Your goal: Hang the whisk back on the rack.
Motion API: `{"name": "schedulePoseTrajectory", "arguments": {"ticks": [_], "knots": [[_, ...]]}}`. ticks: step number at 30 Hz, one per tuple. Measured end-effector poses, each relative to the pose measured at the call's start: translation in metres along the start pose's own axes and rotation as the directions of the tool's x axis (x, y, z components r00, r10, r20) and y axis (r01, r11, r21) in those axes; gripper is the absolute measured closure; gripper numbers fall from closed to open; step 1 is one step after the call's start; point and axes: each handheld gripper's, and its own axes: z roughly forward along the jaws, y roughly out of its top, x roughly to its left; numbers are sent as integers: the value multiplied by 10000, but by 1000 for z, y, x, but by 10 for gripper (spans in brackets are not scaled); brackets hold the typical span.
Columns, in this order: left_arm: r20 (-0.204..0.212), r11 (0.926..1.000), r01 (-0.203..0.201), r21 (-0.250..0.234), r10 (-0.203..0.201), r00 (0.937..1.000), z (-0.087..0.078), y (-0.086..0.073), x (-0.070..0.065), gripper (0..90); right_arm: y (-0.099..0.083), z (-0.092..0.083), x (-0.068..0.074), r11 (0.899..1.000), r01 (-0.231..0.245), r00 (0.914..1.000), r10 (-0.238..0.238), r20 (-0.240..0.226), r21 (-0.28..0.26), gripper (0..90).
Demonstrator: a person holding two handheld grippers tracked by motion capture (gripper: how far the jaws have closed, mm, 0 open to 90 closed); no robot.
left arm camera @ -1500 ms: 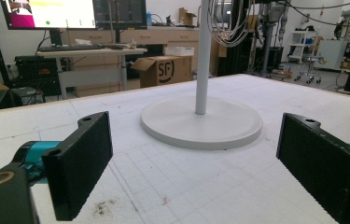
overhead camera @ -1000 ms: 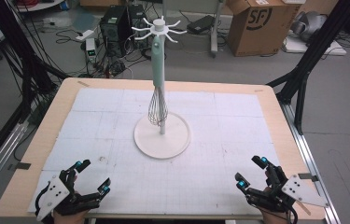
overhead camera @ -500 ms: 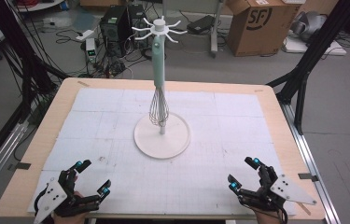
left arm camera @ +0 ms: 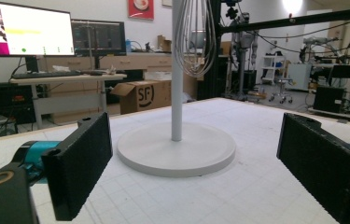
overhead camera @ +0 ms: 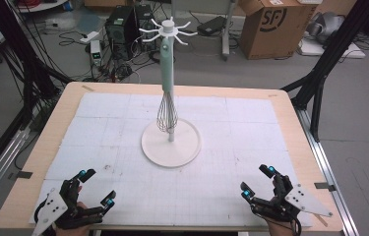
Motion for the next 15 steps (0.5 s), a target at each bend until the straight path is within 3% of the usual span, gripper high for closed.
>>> {"name": "schedulePoseTrajectory", "arguments": {"ticks": [15], "knots": [[-2,9998,-152,161,152,9999,1,0,-1,108,-1,2,1,10000,-22,9999,22,-128,25,165]]}}
